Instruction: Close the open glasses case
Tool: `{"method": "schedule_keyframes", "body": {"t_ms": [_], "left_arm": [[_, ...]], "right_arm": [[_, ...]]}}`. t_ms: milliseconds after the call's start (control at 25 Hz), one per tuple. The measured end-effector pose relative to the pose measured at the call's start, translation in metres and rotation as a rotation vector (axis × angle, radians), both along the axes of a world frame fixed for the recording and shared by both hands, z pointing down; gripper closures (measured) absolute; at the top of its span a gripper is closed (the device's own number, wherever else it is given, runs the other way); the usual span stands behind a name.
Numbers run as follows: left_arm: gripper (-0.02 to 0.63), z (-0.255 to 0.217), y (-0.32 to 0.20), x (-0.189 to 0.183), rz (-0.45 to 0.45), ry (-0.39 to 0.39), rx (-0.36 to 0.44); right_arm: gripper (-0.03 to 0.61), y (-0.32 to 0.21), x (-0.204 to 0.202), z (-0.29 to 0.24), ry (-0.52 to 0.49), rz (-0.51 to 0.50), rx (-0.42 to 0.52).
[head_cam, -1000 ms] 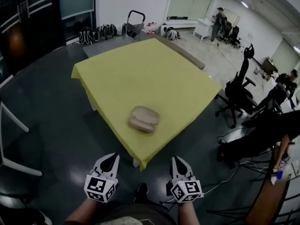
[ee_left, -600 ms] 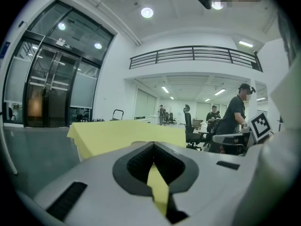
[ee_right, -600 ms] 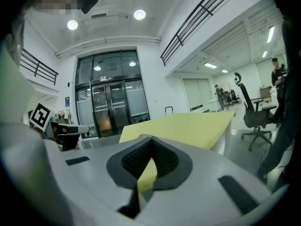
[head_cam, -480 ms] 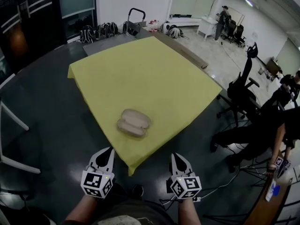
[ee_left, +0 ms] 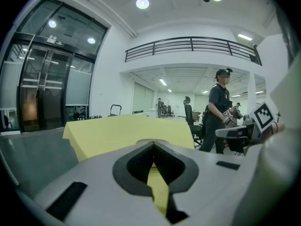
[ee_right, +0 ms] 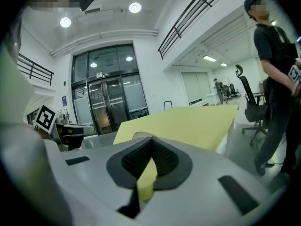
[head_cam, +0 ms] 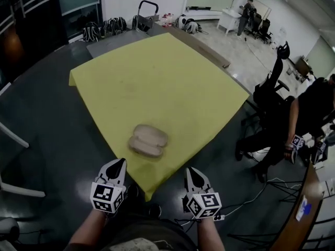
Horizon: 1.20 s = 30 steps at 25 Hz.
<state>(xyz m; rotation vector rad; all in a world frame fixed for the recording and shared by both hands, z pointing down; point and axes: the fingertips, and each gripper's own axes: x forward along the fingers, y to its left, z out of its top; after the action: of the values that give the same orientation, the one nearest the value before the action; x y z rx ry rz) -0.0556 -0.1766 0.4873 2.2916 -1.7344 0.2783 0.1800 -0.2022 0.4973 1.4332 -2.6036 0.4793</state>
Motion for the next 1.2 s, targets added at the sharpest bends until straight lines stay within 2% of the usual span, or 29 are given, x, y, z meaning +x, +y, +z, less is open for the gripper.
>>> {"method": "schedule_keyframes", "body": {"t_ms": [440,600,720,880,1040,1200], "left_arm": [[0.604,0.059,-0.091,-0.019,0.168,-0.031,-0.143],[0.604,0.086,-0.111,-0.023,0.218,-0.047,-0.212],[0.604,0.103,-0.117,-0.024,0.247,-0.049,-0.255],[0.605,0.115,-0.116,-0.022,0.286,-0.030,-0.285],[0.604,0.124,-0.111,-0.018,0.313,-0.027,-0.303],[0.604,0.128,-0.107,-0.019,0.320,0.004,-0.300]], "right_arm": [[0.589,-0.081,-0.037,0.009,0.063,0.097,-0.042],[0.589,-0.102,-0.049,0.030,0.110,0.112,-0.125],[0.589,-0.117,-0.058,0.042,0.142,0.128,-0.171],[0.589,-0.136,-0.072,0.045,0.158,0.115,-0.182],[0.589,-0.148,-0.080,0.044,0.153,0.111,-0.196],[0.589,-0.148,-0.094,0.053,0.155,0.075,-0.255]]}}
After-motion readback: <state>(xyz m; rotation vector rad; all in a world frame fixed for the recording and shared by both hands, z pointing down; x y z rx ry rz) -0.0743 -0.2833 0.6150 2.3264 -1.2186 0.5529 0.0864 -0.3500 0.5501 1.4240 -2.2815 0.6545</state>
